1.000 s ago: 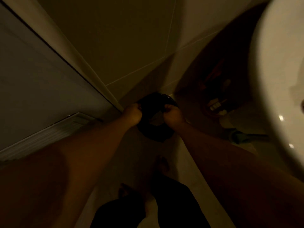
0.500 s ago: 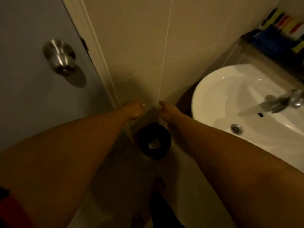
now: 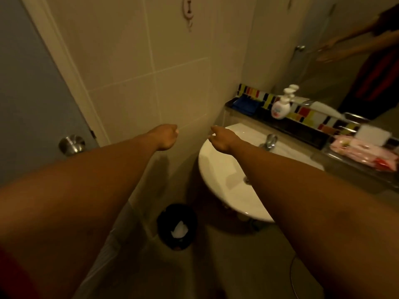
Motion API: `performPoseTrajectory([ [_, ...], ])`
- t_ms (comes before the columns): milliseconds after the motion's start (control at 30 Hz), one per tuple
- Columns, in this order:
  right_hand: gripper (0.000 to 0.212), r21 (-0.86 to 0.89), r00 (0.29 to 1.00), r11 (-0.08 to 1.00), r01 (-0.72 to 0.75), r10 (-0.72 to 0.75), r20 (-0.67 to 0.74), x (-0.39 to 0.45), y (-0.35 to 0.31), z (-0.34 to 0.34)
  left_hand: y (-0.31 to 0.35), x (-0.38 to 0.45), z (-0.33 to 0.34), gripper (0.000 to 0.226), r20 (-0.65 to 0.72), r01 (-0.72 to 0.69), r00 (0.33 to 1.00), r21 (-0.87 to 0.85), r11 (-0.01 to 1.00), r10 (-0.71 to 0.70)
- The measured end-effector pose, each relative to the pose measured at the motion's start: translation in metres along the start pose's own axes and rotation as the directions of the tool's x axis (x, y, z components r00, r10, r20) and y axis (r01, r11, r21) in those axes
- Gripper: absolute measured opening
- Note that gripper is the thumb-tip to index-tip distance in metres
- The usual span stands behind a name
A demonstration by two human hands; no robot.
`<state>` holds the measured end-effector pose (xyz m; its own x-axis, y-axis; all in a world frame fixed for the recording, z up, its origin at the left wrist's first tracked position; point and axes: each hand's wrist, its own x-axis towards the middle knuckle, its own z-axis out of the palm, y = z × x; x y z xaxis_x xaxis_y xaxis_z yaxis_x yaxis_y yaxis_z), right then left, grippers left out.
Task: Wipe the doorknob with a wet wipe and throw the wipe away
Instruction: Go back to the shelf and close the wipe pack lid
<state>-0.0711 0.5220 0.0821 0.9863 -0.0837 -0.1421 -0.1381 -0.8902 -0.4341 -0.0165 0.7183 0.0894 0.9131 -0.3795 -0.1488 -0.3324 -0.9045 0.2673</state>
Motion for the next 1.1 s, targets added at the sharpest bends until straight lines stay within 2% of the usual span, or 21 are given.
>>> performPoseTrajectory([
  [267,0.054,-0.007,0.966,0.979,-0.205,0.201,-0.162,-0.068,0.117,-0.094,0.17,0.031,-0.013,0.045,0.01,-0.268,0.963,0.015,0.963,0.268],
  [400,0.051,0.021,0.917,0.946,-0.323,0.319,-0.238,-0.102,0.187,-0.134,0.261,0.05,0.001,0.05,0.056,-0.392,0.919,0.016,0.92,0.39],
  [533,0.044,0.085,0.871,0.916,-0.392,0.4,-0.286,-0.126,0.254,-0.166,0.344,0.067,0.017,0.043,0.08,-0.473,0.877,-0.027,0.88,0.474],
  [633,0.042,0.098,0.851,0.902,-0.421,0.431,-0.301,-0.138,0.304,-0.189,0.398,0.08,0.029,0.041,0.086,-0.506,0.857,-0.054,0.861,0.509],
  [767,0.053,0.113,0.816,0.877,-0.466,0.476,-0.327,-0.143,0.371,-0.21,0.457,0.106,0.053,0.043,0.057,-0.52,0.848,-0.101,0.848,0.527],
  [900,0.059,0.175,0.782,0.84,-0.513,0.542,-0.307,-0.134,0.425,-0.218,0.505,0.127,0.081,0.037,0.12,-0.518,0.834,-0.171,0.838,0.539],
  [1100,0.048,0.285,0.744,0.795,-0.535,0.603,-0.288,-0.093,0.501,-0.215,0.566,0.189,0.122,0.04,0.183,-0.51,0.813,-0.237,0.827,0.553],
])
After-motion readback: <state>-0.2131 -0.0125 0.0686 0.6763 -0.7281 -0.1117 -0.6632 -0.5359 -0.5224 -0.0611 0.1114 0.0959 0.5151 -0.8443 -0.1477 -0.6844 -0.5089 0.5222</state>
